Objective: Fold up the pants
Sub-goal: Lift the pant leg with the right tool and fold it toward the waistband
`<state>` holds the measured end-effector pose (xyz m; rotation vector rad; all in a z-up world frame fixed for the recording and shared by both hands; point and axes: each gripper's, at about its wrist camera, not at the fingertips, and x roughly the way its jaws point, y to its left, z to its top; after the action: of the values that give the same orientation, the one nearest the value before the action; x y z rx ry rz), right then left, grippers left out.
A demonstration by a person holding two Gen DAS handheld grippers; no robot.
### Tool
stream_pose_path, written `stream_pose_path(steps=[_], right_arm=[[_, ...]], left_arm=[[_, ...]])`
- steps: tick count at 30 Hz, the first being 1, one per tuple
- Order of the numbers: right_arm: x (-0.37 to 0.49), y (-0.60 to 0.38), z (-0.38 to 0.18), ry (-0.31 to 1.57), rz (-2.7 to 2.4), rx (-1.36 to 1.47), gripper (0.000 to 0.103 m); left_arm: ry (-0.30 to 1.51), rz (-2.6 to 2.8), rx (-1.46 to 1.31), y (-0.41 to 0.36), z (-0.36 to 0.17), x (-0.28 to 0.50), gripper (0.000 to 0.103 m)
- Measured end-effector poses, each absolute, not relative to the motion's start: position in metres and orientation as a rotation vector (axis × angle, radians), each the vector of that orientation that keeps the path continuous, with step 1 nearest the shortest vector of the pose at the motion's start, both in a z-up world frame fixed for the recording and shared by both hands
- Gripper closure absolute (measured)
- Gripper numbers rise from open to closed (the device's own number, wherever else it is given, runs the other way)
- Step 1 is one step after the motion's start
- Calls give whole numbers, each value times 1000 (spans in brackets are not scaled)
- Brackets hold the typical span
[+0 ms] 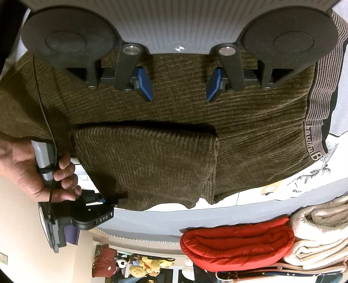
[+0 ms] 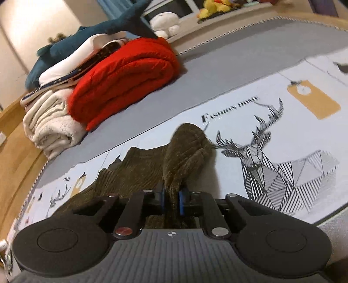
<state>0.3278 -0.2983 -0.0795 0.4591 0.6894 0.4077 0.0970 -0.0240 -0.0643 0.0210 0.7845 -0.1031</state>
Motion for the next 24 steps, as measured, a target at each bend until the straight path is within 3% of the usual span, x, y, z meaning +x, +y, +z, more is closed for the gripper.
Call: stream_pose_path(steps=[13,19,24], right_arm=[[329,-329,-60,569,389,608,96],[282,-402,-18,141,-281,610,96],[285,-471,-58,316,-573,684,89]], left_arm=[[731,-11,-10,-29,-44,122,43],[670,-91,48,-75,-18,152,43],[684,-172,92,-117,-24,185,43]])
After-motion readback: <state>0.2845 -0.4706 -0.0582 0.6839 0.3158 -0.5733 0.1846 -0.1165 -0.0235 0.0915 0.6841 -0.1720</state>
